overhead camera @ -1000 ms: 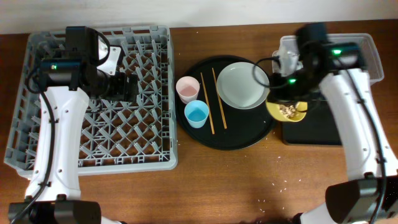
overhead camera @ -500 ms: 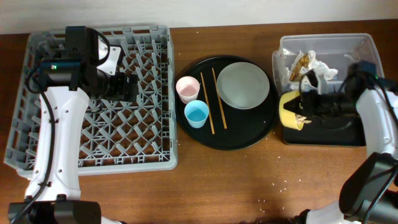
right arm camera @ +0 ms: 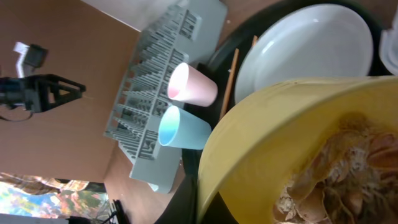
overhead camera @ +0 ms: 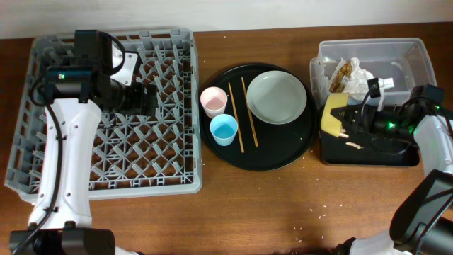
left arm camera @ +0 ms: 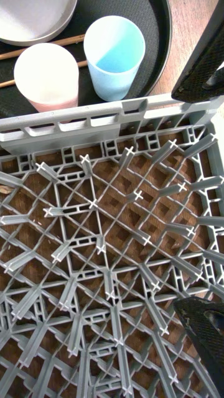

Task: Sort waste into correct bins and load items into the dishwasher rack
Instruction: 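Lift the yellow bowl and tip its scraps onto the black tray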

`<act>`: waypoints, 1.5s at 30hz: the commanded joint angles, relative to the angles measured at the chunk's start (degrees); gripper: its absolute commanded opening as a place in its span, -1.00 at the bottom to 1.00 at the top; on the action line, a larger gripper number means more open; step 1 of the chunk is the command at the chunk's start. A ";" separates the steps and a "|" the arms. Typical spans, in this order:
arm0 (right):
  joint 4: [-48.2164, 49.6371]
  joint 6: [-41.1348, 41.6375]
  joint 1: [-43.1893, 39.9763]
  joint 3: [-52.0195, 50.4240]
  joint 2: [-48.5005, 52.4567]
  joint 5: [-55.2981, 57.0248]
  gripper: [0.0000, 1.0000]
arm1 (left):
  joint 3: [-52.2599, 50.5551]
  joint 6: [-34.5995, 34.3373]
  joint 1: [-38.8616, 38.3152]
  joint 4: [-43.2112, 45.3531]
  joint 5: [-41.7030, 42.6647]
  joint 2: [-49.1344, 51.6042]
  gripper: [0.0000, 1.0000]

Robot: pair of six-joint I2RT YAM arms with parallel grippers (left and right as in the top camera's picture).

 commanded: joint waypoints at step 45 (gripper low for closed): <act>4.96 19.69 -11.50 -0.26 -0.55 -13.29 -0.92 | 1.03 0.74 0.31 -0.07 0.63 0.22 0.99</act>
